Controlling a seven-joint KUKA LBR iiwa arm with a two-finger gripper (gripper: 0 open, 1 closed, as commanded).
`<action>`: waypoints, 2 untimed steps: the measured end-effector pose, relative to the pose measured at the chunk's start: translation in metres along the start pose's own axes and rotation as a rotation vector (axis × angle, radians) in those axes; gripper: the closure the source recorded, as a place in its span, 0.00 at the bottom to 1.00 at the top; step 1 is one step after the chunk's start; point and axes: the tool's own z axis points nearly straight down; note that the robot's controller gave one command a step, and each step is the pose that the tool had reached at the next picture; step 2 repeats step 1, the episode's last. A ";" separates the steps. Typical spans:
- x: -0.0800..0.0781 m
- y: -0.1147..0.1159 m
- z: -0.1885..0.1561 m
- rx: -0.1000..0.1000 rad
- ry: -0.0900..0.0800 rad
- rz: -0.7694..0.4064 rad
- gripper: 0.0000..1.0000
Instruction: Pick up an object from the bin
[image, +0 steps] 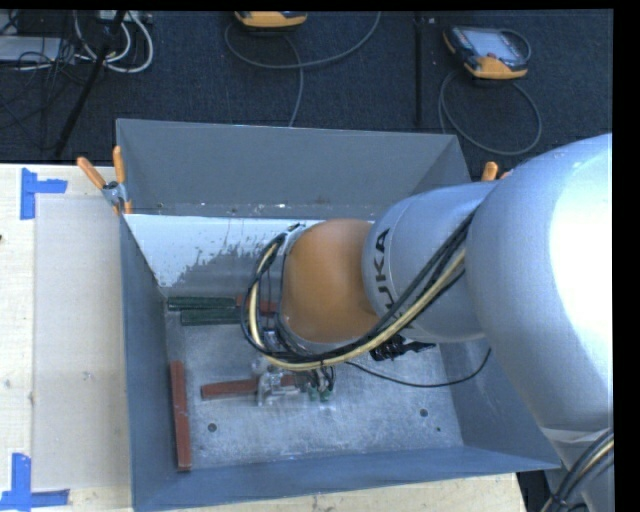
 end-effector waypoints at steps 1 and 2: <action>0.007 -0.010 -0.133 0.003 0.006 0.037 1.00; 0.007 -0.010 -0.133 0.003 0.006 0.037 1.00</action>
Offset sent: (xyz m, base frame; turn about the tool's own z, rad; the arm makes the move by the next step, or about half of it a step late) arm 0.0000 0.0000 0.0000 0.0000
